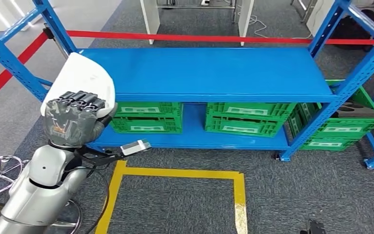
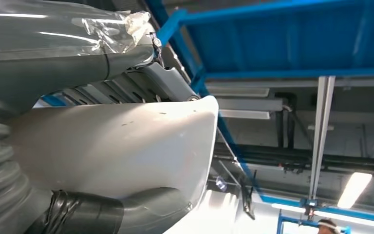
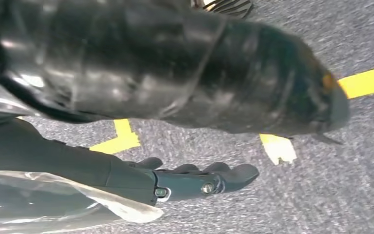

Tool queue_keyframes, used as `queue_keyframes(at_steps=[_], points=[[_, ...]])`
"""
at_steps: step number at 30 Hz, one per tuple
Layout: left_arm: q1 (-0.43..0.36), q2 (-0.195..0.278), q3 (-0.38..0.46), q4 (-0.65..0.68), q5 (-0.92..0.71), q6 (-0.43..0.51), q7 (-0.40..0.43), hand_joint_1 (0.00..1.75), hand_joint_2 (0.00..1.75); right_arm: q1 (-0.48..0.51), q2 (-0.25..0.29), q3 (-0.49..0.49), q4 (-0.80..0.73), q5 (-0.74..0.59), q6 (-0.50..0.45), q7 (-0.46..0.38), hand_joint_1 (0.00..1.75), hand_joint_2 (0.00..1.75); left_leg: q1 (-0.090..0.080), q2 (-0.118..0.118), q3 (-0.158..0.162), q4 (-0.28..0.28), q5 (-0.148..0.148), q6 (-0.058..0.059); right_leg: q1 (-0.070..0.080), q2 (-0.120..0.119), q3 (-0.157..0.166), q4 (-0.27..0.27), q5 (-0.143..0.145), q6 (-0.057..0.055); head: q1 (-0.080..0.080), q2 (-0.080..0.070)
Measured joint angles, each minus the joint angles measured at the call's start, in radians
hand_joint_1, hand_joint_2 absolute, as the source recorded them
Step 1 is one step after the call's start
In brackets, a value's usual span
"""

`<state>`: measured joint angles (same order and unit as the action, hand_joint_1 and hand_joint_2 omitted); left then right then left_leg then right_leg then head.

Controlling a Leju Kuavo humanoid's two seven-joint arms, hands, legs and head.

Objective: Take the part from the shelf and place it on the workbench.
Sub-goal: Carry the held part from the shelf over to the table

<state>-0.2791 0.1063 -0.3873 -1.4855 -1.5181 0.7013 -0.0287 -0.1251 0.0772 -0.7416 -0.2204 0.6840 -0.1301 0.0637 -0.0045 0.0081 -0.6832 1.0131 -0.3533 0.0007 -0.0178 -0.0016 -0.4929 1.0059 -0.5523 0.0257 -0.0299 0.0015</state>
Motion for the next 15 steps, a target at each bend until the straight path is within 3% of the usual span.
queue_keyframes(at_steps=[1,2,4,5,6,7,9,11,12,13,15], points=[[-0.001,0.002,-0.001,0.0,0.0,0.0,0.001,1.75,1.75,0.001,0.0,0.0,0.0,0.0,0.0,0.002,0.0,0.0,0.001,-0.001,-0.006,0.017,-0.028,-0.006,-0.001,-0.002,-0.007,-0.001,0.011,-0.009,-0.001,0.0],[-0.002,0.004,-0.002,0.0,0.0,0.0,0.002,1.75,1.75,0.002,0.0,0.0,0.001,-0.001,0.0,0.003,0.0,0.0,0.003,-0.002,-0.016,0.057,-0.075,-0.011,-0.003,-0.004,-0.017,0.0,0.024,-0.016,-0.003,0.0],[-0.006,0.007,-0.006,0.0,-0.001,0.0,0.005,1.75,1.75,0.002,0.0,0.0,0.001,0.0,0.0,0.003,0.0,0.0,0.005,-0.002,-0.038,0.187,-0.187,-0.02,-0.002,-0.005,-0.044,0.001,0.051,-0.025,-0.005,0.0],[-0.008,0.009,-0.008,0.0,-0.001,0.0,0.006,1.75,1.75,0.002,0.0,0.0,0.001,0.0,0.001,0.003,0.0,0.0,0.006,-0.002,-0.043,0.25,-0.218,-0.022,-0.001,-0.005,-0.062,0.003,0.064,-0.025,-0.005,0.0],[-0.009,0.01,-0.011,0.0,-0.001,0.0,0.006,1.75,1.75,0.003,0.0,-0.001,0.001,0.0,0.001,0.003,0.0,0.0,0.006,-0.003,-0.036,0.287,-0.224,-0.021,0.0,-0.004,-0.079,0.005,0.076,-0.025,-0.005,0.0],[-0.011,0.012,-0.014,-0.001,-0.001,0.0,0.007,1.75,1.75,0.003,0.0,-0.001,0.001,0.001,0.002,0.003,0.0,0.0,0.006,-0.003,-0.016,0.291,-0.211,-0.018,0.002,-0.004,-0.096,0.007,0.087,-0.025,-0.006,0.0],[-0.018,0.014,-0.02,-0.006,-0.001,0.0,0.007,1.75,1.75,0.002,0.001,-0.001,0.001,0.003,0.003,0.003,0.0,0.0,0.003,-0.004,0.07,0.193,-0.168,-0.003,0.005,-0.004,-0.122,0.01,0.106,-0.023,-0.006,0.0],[-0.028,0.019,-0.025,-0.017,-0.001,0.0,0.007,1.75,1.75,0.001,0.005,0.0,0.001,0.006,0.005,0.002,0.0,0.0,-0.005,-0.005,0.172,0.044,-0.165,0.018,0.008,-0.003,-0.139,0.011,0.124,-0.015,-0.005,0.0],[-0.033,0.021,-0.027,-0.022,-0.001,0.0,0.008,1.75,1.75,0.001,0.008,0.0,0.001,0.007,0.006,0.001,0.0,0.0,-0.009,-0.005,0.202,-0.006,-0.173,0.024,0.008,-0.004,-0.143,0.01,0.134,-0.009,-0.005,0.0],[-0.036,0.023,-0.029,-0.027,-0.001,0.0,0.008,1.75,1.75,0.0,0.009,0.0,0.001,0.009,0.006,0.001,0.0,0.0,-0.012,-0.005,0.215,-0.032,-0.178,0.027,0.007,-0.004,-0.147,0.008,0.143,-0.002,-0.005,0.0],[-0.038,0.027,-0.033,-0.034,-0.001,0.0,0.01,1.75,1.75,0.0,0.009,0.0,0.001,0.012,0.006,0.0,0.0,0.0,-0.013,-0.003,0.206,-0.047,-0.162,0.033,0.004,-0.004,-0.153,0.004,0.153,0.009,-0.005,0.0]])
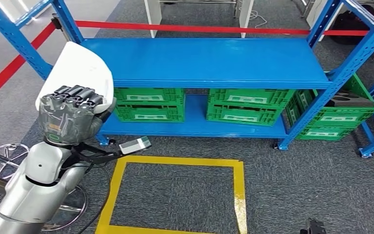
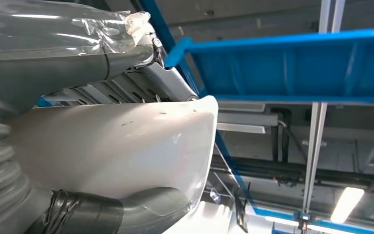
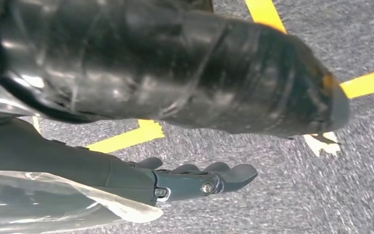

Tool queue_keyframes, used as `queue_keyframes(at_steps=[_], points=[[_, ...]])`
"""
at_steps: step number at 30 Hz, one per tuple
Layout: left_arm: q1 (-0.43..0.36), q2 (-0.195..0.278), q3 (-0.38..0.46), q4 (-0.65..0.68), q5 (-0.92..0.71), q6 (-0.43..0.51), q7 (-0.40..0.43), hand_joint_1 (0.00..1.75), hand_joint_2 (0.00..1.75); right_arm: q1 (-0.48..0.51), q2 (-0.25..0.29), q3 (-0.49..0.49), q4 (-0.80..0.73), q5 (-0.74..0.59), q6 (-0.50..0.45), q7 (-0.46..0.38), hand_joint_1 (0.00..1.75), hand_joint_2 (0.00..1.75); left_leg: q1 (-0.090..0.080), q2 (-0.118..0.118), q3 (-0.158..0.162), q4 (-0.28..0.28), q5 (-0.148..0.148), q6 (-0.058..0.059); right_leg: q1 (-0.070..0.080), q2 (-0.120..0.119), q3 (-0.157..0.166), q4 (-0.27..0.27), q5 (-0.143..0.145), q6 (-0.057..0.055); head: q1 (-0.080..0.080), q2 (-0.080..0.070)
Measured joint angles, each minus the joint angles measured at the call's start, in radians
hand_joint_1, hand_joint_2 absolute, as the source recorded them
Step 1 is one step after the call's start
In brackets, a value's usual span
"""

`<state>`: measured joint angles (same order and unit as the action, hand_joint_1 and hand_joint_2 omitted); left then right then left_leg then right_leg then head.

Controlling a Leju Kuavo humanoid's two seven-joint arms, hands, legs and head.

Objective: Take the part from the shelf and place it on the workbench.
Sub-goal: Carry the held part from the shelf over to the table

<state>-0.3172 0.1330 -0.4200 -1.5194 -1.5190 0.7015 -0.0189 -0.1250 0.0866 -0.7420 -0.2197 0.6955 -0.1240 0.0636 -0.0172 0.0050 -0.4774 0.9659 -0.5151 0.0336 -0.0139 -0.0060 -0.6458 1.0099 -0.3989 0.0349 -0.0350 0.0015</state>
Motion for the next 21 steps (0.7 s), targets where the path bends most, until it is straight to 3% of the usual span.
queue_keyframes(at_steps=[1,2,4,5,6,7,8,10,12,13,15,16,17,20,21], points=[[-0.001,0.002,-0.002,-0.002,0.0,0.0,0.0,1.75,1.75,0.0,0.0,0.0,0.0,0.001,0.0,0.0,0.0,0.0,0.002,0.002,-0.008,-0.005,0.012,0.006,0.0,0.001,-0.008,0.01,-0.018,0.004,0.001,0.0],[-0.002,0.002,-0.004,-0.004,0.0,0.0,0.001,1.75,1.75,0.0,0.0,0.0,0.0,0.002,0.0,0.0,0.0,0.0,0.005,0.004,-0.02,-0.009,0.026,0.012,-0.001,0.002,-0.02,0.039,-0.056,0.009,0.003,0.0],[-0.003,0.004,-0.009,-0.007,0.0,-0.001,0.002,1.75,1.75,-0.001,0.001,0.0,0.0,0.004,0.0,-0.002,0.0,0.0,0.006,0.006,-0.05,-0.008,0.051,0.02,-0.003,0.003,-0.052,0.153,-0.159,0.017,0.006,0.0],[-0.002,0.005,-0.011,-0.008,0.0,-0.001,0.003,1.75,1.75,-0.001,0.001,0.001,0.0,0.005,0.001,-0.003,0.0,0.0,0.005,0.006,-0.067,-0.006,0.062,0.021,-0.003,0.004,-0.064,0.218,-0.193,0.021,0.006,0.0],[-0.001,0.006,-0.014,-0.008,0.0,-0.001,0.003,1.75,1.75,-0.002,0.001,0.001,0.0,0.006,0.0,-0.005,0.0,0.0,0.005,0.006,-0.085,-0.003,0.074,0.02,-0.004,0.004,-0.066,0.264,-0.2,0.024,0.005,0.0],[0.0,0.007,-0.015,-0.009,0.0,-0.001,0.003,1.75,1.75,-0.002,0.001,0.001,0.0,0.006,0.0,-0.008,0.0,0.0,0.005,0.006,-0.102,0.0,0.085,0.018,-0.004,0.004,-0.056,0.283,-0.184,0.026,0.006,0.0],[0.001,0.009,-0.016,-0.01,0.0,-0.001,0.004,1.75,1.75,-0.002,0.0,0.0,0.0,0.007,0.0,-0.01,0.0,0.0,0.005,0.006,-0.119,0.005,0.095,0.016,-0.005,0.004,-0.029,0.267,-0.155,0.027,0.006,0.0],[0.003,0.011,-0.018,-0.017,0.0,-0.001,0.005,1.75,1.75,-0.005,0.0,0.001,0.0,0.009,-0.001,-0.015,0.0,0.0,0.005,0.006,-0.151,0.018,0.112,0.008,-0.005,0.004,0.07,0.15,-0.118,0.027,0.006,0.0],[0.003,0.013,-0.019,-0.026,0.0,0.0,0.005,1.75,1.75,-0.007,0.0,0.001,-0.001,0.01,-0.002,-0.017,0.0,0.0,0.003,0.007,-0.174,0.031,0.129,-0.001,-0.003,0.005,0.157,0.021,-0.135,0.02,0.004,0.0],[0.003,0.014,-0.02,-0.03,0.0,0.0,0.005,1.75,1.75,-0.007,0.0,0.001,-0.001,0.01,-0.002,-0.018,0.0,0.0,0.003,0.007,-0.182,0.033,0.14,-0.006,0.0,0.006,0.175,-0.012,-0.146,0.015,0.003,0.0],[0.005,0.016,-0.023,-0.033,0.0,0.001,0.005,1.75,1.75,-0.004,0.001,0.001,0.0,0.01,-0.003,-0.017,0.0,0.0,0.005,0.005,-0.193,0.03,0.154,-0.016,0.0,0.006,0.163,-0.026,-0.139,0.002,0.003,0.0],[0.006,0.017,-0.023,-0.033,0.0,0.001,0.004,1.75,1.75,-0.002,0.001,0.0,0.0,0.01,-0.003,-0.017,0.0,0.0,0.006,0.004,-0.199,0.037,0.14,-0.023,-0.001,0.004,0.155,-0.028,-0.129,-0.007,0.002,0.0],[0.007,0.019,-0.024,-0.033,0.0,0.001,0.003,1.75,1.75,-0.001,0.002,0.0,0.0,0.01,-0.003,-0.017,0.0,0.0,0.007,0.002,-0.208,0.063,0.109,-0.03,-0.004,0.002,0.147,-0.029,-0.119,-0.016,0.0,0.0],[0.009,0.022,-0.025,-0.034,0.0,0.001,0.001,1.75,1.75,-0.002,0.002,0.0,0.0,0.01,-0.004,-0.018,0.0,0.0,0.017,0.0,-0.243,0.244,-0.028,-0.045,-0.005,0.0,0.118,-0.025,-0.095,-0.032,-0.006,0.0],[0.01,0.023,-0.026,-0.034,0.0,0.001,0.0,1.75,1.75,-0.001,0.002,0.0,0.0,0.01,-0.005,-0.018,0.0,0.0,0.02,0.0,-0.247,0.297,-0.045,-0.047,-0.005,0.0,0.106,-0.022,-0.088,-0.032,-0.006,0.0]])
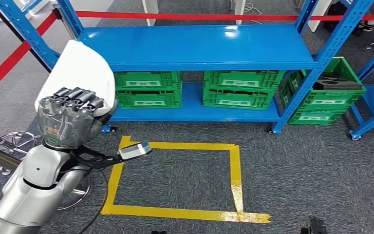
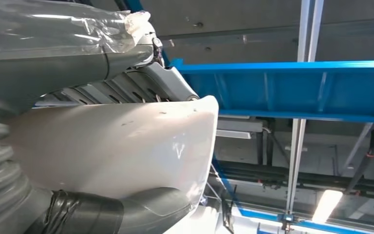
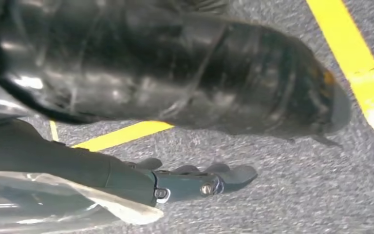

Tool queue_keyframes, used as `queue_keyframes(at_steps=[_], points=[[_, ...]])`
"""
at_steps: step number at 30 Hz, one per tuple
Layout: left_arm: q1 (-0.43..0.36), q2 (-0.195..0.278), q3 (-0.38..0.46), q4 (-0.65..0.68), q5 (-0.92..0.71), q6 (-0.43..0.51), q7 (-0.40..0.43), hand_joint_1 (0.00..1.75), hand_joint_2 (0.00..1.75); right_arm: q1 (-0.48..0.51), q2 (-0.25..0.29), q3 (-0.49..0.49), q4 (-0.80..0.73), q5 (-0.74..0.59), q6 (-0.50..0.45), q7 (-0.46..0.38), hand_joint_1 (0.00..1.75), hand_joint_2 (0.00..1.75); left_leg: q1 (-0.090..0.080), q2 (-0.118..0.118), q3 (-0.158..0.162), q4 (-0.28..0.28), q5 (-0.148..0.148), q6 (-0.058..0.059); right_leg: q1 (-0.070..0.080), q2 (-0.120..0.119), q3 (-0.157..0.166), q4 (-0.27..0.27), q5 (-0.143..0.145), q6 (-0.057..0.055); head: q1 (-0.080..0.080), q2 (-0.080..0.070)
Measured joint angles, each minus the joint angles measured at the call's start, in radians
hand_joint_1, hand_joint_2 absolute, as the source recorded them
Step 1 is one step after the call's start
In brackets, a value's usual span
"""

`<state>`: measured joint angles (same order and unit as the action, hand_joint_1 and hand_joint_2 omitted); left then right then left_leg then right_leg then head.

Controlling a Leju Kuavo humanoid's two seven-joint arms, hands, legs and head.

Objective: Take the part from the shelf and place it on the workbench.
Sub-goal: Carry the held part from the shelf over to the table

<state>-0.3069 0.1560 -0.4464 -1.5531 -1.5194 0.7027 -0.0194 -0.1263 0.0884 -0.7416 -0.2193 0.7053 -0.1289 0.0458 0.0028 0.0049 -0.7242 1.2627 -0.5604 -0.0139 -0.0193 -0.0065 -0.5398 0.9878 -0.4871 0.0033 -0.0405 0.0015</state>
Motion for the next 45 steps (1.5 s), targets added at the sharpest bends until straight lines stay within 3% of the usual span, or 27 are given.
queue_keyframes(at_steps=[2,4,6,9,10,12,14,15,17,19,21,23,25,26,29,30,31,32,34,35,37,38,40,41,42,44,45], points=[[0.001,0.001,-0.003,-0.001,0.0,0.0,-0.002,1.75,1.75,0.001,0.0,0.0,0.0,0.0,-0.001,0.0,0.0,0.0,0.004,0.0,0.032,0.008,0.025,-0.001,-0.001,0.0,-0.024,0.009,0.011,0.003,0.0,0.0],[0.0,0.002,-0.004,-0.004,0.0,0.0,-0.005,1.75,1.75,0.001,0.0,0.0,0.0,0.0,-0.001,0.0,0.0,0.0,0.005,-0.001,0.117,-0.107,0.067,0.006,-0.001,0.001,-0.043,0.019,0.018,0.008,-0.001,0.0],[-0.001,0.002,-0.005,-0.008,0.0,0.0,-0.006,1.75,1.75,0.001,0.0,0.0,0.0,0.001,-0.001,-0.001,0.0,0.0,0.001,-0.004,0.185,-0.22,0.072,0.014,0.0,0.001,-0.055,0.026,0.027,0.018,0.0,0.0],[-0.002,0.002,-0.005,-0.011,0.001,0.0,-0.011,1.75,1.75,0.002,0.0,0.0,0.0,0.001,-0.002,-0.001,0.0,0.0,-0.003,-0.005,0.196,-0.261,0.071,0.025,-0.004,0.002,-0.067,0.025,0.043,0.04,-0.001,0.0],[-0.002,0.001,-0.005,-0.011,0.001,0.0,-0.014,1.75,1.75,0.003,0.0,0.0,0.0,0.001,-0.003,-0.001,0.0,0.0,-0.002,-0.003,0.193,-0.268,0.076,0.032,-0.005,0.002,-0.075,0.032,0.031,0.046,0.0,0.0],[-0.002,0.0,-0.005,-0.012,0.001,0.0,-0.02,1.75,1.75,0.004,-0.001,0.0,0.0,0.002,-0.006,-0.001,0.0,0.0,0.002,0.002,0.181,-0.279,0.089,0.047,-0.005,0.003,-0.102,0.096,-0.035,0.052,0.004,0.0],[-0.001,-0.002,-0.004,-0.013,0.001,0.0,-0.023,1.75,1.75,0.004,-0.001,0.0,0.0,0.003,-0.008,0.0,0.0,0.0,-0.003,0.003,0.159,-0.273,0.104,0.056,-0.004,0.003,-0.136,0.222,-0.118,0.055,0.007,0.0],[0.0,-0.003,-0.004,-0.013,0.001,0.0,-0.023,1.75,1.75,0.004,-0.001,0.0,0.0,0.003,-0.008,0.0,0.0,0.0,-0.005,0.004,0.146,-0.27,0.113,0.057,-0.003,0.003,-0.146,0.277,-0.137,0.056,0.008,0.0],[0.001,-0.004,-0.004,-0.013,0.001,0.0,-0.023,1.75,1.75,0.003,-0.002,0.0,0.0,0.003,-0.009,0.0,0.0,0.0,-0.009,0.004,0.119,-0.264,0.131,0.056,-0.001,0.004,-0.127,0.305,-0.111,0.054,0.009,0.0],[0.002,-0.004,-0.003,-0.013,0.001,0.0,-0.025,1.75,1.75,0.001,-0.002,0.0,0.0,0.003,-0.01,0.0,0.0,0.0,-0.01,0.004,0.093,-0.256,0.148,0.052,0.0,0.004,-0.048,0.206,-0.058,0.048,0.01,0.0],[0.002,-0.005,0.001,-0.016,0.002,0.0,-0.029,1.75,1.75,-0.003,-0.002,0.0,0.0,0.004,-0.01,0.0,0.0,0.0,-0.013,0.003,0.074,-0.248,0.164,0.043,0.004,0.005,0.041,0.072,-0.056,0.04,0.009,0.0],[0.002,-0.005,0.004,-0.02,0.002,0.0,-0.036,1.75,1.75,-0.005,-0.002,0.0,0.0,0.004,-0.01,0.001,0.0,0.0,-0.014,0.004,0.064,-0.247,0.184,0.033,0.008,0.007,0.066,0.013,-0.069,0.031,0.008,0.0],[0.004,-0.005,0.008,-0.021,0.002,0.0,-0.044,1.75,1.75,-0.002,-0.001,0.0,0.0,0.004,-0.01,0.004,0.0,0.0,-0.013,0.003,0.057,-0.247,0.187,0.022,0.006,0.003,0.046,0.011,-0.053,0.018,0.008,0.0],[0.005,-0.005,0.01,-0.021,0.002,0.0,-0.047,1.75,1.75,0.0,0.0,0.0,0.0,0.005,-0.01,0.005,0.0,0.0,-0.012,0.001,0.05,-0.233,0.161,0.016,0.004,0.001,0.038,0.011,-0.041,0.009,0.007,0.0],[0.007,-0.005,0.015,-0.022,0.003,0.0,-0.059,1.75,1.75,0.001,0.0,0.0,0.0,0.007,-0.01,0.007,0.0,0.0,-0.004,-0.001,0.024,-0.083,0.003,0.0,0.002,-0.003,-0.002,0.012,0.0,-0.005,0.001,0.0],[0.007,-0.005,0.016,-0.022,0.003,0.0,-0.062,1.75,1.75,0.001,0.0,0.0,0.0,0.007,-0.01,0.006,0.0,0.0,-0.002,-0.001,0.021,-0.02,-0.028,-0.004,0.002,-0.003,-0.02,0.014,0.014,-0.006,0.001,0.0],[0.008,-0.005,0.016,-0.022,0.003,0.0,-0.066,1.75,1.75,0.001,0.0,0.0,0.0,0.008,-0.01,0.007,0.0,0.0,0.0,-0.001,0.025,0.025,-0.031,-0.006,0.002,-0.004,-0.039,0.017,0.026,-0.005,0.001,0.0],[0.008,-0.006,0.017,-0.022,0.004,0.0,-0.069,1.75,1.75,0.002,0.0,0.0,0.0,0.009,-0.009,0.007,0.0,0.0,0.001,-0.001,0.04,0.042,-0.01,-0.006,0.002,-0.004,-0.058,0.021,0.038,-0.004,0.001,0.0],[0.008,-0.008,0.018,-0.023,0.004,0.0,-0.077,1.75,1.75,0.002,0.0,0.0,0.0,0.01,-0.008,0.007,0.0,0.0,0.002,-0.002,0.115,-0.024,0.043,-0.001,0.002,-0.004,-0.093,0.03,0.059,0.002,0.001,0.0],[0.007,-0.01,0.02,-0.024,0.005,0.0,-0.082,1.75,1.75,0.002,0.0,0.0,0.0,0.01,-0.008,0.008,0.0,0.0,0.001,-0.002,0.174,-0.098,0.047,0.004,0.003,-0.003,-0.105,0.033,0.069,0.005,0.001,0.0],[0.004,-0.014,0.024,-0.028,0.005,0.0,-0.092,1.75,1.75,0.002,0.001,0.0,0.0,0.011,-0.005,0.007,0.0,0.0,-0.004,-0.003,0.268,-0.239,0.018,0.014,0.005,-0.003,-0.119,0.033,0.093,0.014,0.002,0.0],[0.003,-0.017,0.026,-0.03,0.005,0.0,-0.096,1.75,1.75,0.002,0.001,0.0,0.0,0.011,-0.003,0.007,0.0,0.0,-0.007,-0.003,0.287,-0.277,0.007,0.018,0.005,-0.003,-0.123,0.03,0.106,0.019,0.002,0.0],[0.004,-0.021,0.03,-0.03,0.005,0.0,-0.102,1.75,1.75,0.004,0.001,0.0,0.0,0.011,-0.001,0.006,0.0,0.0,-0.008,-0.001,0.272,-0.291,0.023,0.029,0.002,-0.002,-0.132,0.021,0.122,0.032,0.001,0.0],[0.005,-0.023,0.031,-0.031,0.005,0.0,-0.103,1.75,1.75,0.006,0.0,0.0,0.0,0.011,0.0,0.007,0.0,0.0,-0.007,0.001,0.26,-0.293,0.037,0.036,0.001,-0.001,-0.14,0.028,0.104,0.036,0.002,0.0],[0.006,-0.024,0.032,-0.031,0.005,0.0,-0.104,1.75,1.75,0.008,0.0,0.0,0.0,0.011,0.0,0.007,0.0,0.0,-0.005,0.003,0.246,-0.295,0.052,0.044,0.001,0.001,-0.151,0.055,0.064,0.04,0.004,0.0],[0.006,-0.028,0.033,-0.031,0.005,-0.001,-0.105,1.75,1.75,0.008,0.0,0.0,0.001,0.011,0.001,0.007,0.0,0.0,-0.006,0.005,0.213,-0.294,0.08,0.054,0.0,0.003,-0.178,0.164,-0.047,0.044,0.01,0.0],[0.006,-0.029,0.033,-0.031,0.005,-0.001,-0.106,1.75,1.75,0.007,0.0,0.0,0.001,0.011,0.001,0.007,0.0,0.0,-0.008,0.005,0.194,-0.291,0.095,0.055,0.0,0.003,-0.187,0.23,-0.083,0.045,0.012,0.0]])
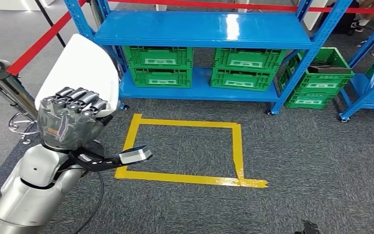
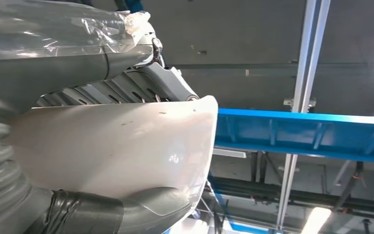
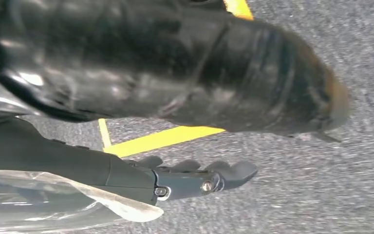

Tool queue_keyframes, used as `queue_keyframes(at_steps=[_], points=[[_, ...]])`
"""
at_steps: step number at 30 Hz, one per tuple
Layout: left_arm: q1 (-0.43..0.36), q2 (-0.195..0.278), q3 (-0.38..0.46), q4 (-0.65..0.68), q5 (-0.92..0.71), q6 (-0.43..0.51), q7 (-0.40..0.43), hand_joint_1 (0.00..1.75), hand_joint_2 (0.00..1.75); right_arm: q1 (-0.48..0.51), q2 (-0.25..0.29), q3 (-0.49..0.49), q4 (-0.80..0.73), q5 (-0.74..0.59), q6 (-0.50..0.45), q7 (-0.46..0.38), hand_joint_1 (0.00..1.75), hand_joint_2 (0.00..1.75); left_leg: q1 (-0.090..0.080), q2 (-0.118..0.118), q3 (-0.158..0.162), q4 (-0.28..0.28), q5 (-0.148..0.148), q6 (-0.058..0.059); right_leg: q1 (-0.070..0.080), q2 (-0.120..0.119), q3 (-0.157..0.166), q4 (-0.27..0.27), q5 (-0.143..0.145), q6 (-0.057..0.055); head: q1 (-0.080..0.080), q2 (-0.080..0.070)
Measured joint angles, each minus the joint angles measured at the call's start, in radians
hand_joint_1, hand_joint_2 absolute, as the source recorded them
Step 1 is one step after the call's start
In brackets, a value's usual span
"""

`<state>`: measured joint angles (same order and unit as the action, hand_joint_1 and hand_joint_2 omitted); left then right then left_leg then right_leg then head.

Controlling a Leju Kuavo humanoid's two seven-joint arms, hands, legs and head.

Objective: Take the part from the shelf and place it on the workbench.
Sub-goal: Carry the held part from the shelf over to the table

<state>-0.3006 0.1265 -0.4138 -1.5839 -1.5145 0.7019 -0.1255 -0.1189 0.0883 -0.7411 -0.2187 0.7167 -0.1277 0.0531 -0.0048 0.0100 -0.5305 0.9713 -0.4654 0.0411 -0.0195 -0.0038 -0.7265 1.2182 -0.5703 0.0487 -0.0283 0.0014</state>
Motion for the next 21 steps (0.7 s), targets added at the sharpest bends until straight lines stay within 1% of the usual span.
queue_keyframes(at_steps=[1,2,3,4,5,6,7,8,9,10,11,12,13,14,15,16,17,18,19,20,21], points=[[0.0,-0.001,0.0,0.0,0.0,0.0,-0.001,1.75,1.75,-0.001,0.0,0.0,0.0,0.0,0.0,0.0,0.0,0.0,-0.002,0.0,-0.021,0.003,0.014,0.0,0.0,0.0,-0.001,0.053,-0.007,0.001,0.001,0.0],[0.001,-0.001,0.0,0.0,0.0,0.0,-0.001,1.75,1.75,-0.001,-0.001,0.0,0.0,0.0,0.0,0.0,0.0,0.0,-0.004,0.0,-0.043,0.008,0.028,0.0,0.001,0.0,0.009,0.082,0.01,0.0,0.001,0.0],[0.001,-0.002,0.0,0.0,0.0,0.0,-0.001,1.75,1.75,-0.001,-0.001,0.0,0.0,0.0,0.0,0.0,0.0,0.0,-0.005,0.0,-0.064,0.013,0.04,-0.001,0.001,0.0,0.034,0.08,0.043,-0.001,0.001,0.0],[0.001,-0.002,0.0,0.0,0.0,0.0,-0.001,1.75,1.75,-0.002,-0.002,0.0,0.0,0.0,0.0,0.0,0.0,0.0,-0.005,0.0,-0.083,0.02,0.051,-0.004,0.002,0.001,0.075,0.044,0.07,-0.004,0.001,0.0],[0.001,-0.002,0.001,-0.001,0.0,0.0,-0.001,1.75,1.75,-0.003,-0.002,0.0,-0.001,0.0,0.0,0.0,0.0,0.0,-0.006,0.0,-0.099,0.026,0.061,-0.007,0.002,0.001,0.133,-0.021,0.074,-0.007,0.001,0.0],[0.001,-0.002,0.001,-0.002,0.0,0.0,-0.001,1.75,1.75,-0.005,-0.002,0.0,-0.001,0.0,0.0,-0.001,0.0,0.0,-0.008,0.0,-0.111,0.033,0.07,-0.011,0.003,0.002,0.192,-0.1,0.059,-0.009,0.0,0.0],[0.0,-0.003,0.002,-0.003,0.0,0.001,-0.002,1.75,1.75,-0.007,-0.002,0.0,-0.001,0.0,0.0,-0.002,0.0,0.0,-0.009,0.001,-0.119,0.037,0.08,-0.016,0.005,0.004,0.236,-0.163,0.037,-0.011,0.0,0.0],[0.0,-0.003,0.003,-0.004,0.001,0.001,-0.003,1.75,1.75,-0.008,-0.002,0.0,-0.001,0.0,0.0,-0.003,0.0,0.0,-0.009,0.001,-0.125,0.039,0.091,-0.021,0.007,0.005,0.261,-0.206,0.018,-0.013,0.0,0.0],[0.0,-0.003,0.004,-0.005,0.001,0.001,-0.004,1.75,1.75,-0.008,-0.002,0.0,-0.001,0.0,0.001,-0.005,0.0,0.0,-0.008,0.002,-0.129,0.039,0.103,-0.026,0.008,0.005,0.261,-0.223,0.016,-0.016,-0.001,0.0],[0.001,-0.003,0.005,-0.005,0.001,0.001,-0.005,1.75,1.75,-0.007,-0.001,0.0,-0.001,0.0,0.001,-0.006,0.0,0.0,-0.006,0.0,-0.134,0.039,0.107,-0.031,0.008,0.003,0.249,-0.221,0.024,-0.022,0.0,0.0],[0.002,-0.003,0.006,-0.005,0.002,0.001,-0.007,1.75,1.75,-0.005,0.0,0.0,-0.001,0.0,0.002,-0.006,0.0,0.0,-0.005,-0.002,-0.139,0.046,0.092,-0.038,0.007,0.0,0.237,-0.221,0.035,-0.031,0.0,0.0],[0.004,-0.003,0.008,-0.005,0.004,0.001,-0.014,1.75,1.75,-0.004,0.0,0.0,0.0,0.0,0.002,-0.007,0.0,0.0,-0.003,-0.004,-0.146,0.068,0.057,-0.044,0.006,-0.003,0.226,-0.222,0.047,-0.04,-0.002,0.0],[0.004,-0.003,0.01,-0.005,0.008,0.001,-0.027,1.75,1.75,-0.004,0.001,0.0,0.0,0.0,0.003,-0.009,0.0,0.0,0.0,-0.005,-0.155,0.109,0.004,-0.05,0.004,-0.005,0.214,-0.222,0.06,-0.047,-0.003,0.0],[0.005,-0.004,0.015,-0.005,0.014,0.001,-0.051,1.75,1.75,-0.005,0.001,0.0,0.0,0.0,0.004,-0.012,0.0,0.0,0.002,-0.005,-0.164,0.167,-0.053,-0.054,0.005,-0.006,0.2,-0.222,0.073,-0.051,-0.006,0.0],[0.007,-0.007,0.021,-0.005,0.021,0.001,-0.081,1.75,1.75,-0.005,0.001,0.0,0.0,0.0,0.005,-0.015,0.0,0.0,0.005,-0.005,-0.172,0.233,-0.093,-0.058,0.005,-0.006,0.185,-0.221,0.086,-0.052,-0.007,0.0],[0.01,-0.013,0.03,-0.005,0.028,0.001,-0.112,1.75,1.75,-0.005,0.001,0.0,0.0,0.001,0.007,-0.018,0.0,0.0,0.006,-0.005,-0.176,0.291,-0.106,-0.06,0.005,-0.006,0.167,-0.221,0.1,-0.052,-0.008,0.0],[0.013,-0.021,0.041,-0.004,0.033,0.001,-0.14,1.75,1.75,-0.004,0.001,0.0,0.0,0.001,0.008,-0.02,0.0,0.0,0.007,-0.005,-0.173,0.329,-0.092,-0.061,0.005,-0.005,0.148,-0.219,0.113,-0.051,-0.008,0.0],[0.016,-0.028,0.051,-0.004,0.036,0.001,-0.16,1.75,1.75,-0.004,0.001,0.0,0.0,0.001,0.009,-0.021,0.0,0.0,0.007,-0.005,-0.158,0.337,-0.06,-0.06,0.005,-0.006,0.13,-0.218,0.125,-0.049,-0.008,0.0],[0.017,-0.036,0.062,-0.004,0.038,0.001,-0.176,1.75,1.75,-0.003,0.001,0.0,0.0,0.001,0.01,-0.021,0.0,0.0,0.007,-0.005,-0.128,0.308,-0.026,-0.057,0.005,-0.006,0.114,-0.216,0.137,-0.046,-0.008,0.0],[0.018,-0.044,0.071,-0.003,0.04,0.001,-0.188,1.75,1.75,-0.003,0.002,0.0,0.0,0.001,0.01,-0.021,0.0,0.0,0.006,-0.005,-0.081,0.248,-0.011,-0.051,0.006,-0.006,0.102,-0.214,0.147,-0.043,-0.008,0.0],[0.017,-0.052,0.08,-0.003,0.041,0.001,-0.198,1.75,1.75,-0.004,0.003,0.0,0.0,0.001,0.01,-0.021,0.0,0.0,0.004,-0.005,-0.025,0.168,-0.015,-0.044,0.007,-0.006,0.093,-0.212,0.156,-0.039,-0.008,0.0]])
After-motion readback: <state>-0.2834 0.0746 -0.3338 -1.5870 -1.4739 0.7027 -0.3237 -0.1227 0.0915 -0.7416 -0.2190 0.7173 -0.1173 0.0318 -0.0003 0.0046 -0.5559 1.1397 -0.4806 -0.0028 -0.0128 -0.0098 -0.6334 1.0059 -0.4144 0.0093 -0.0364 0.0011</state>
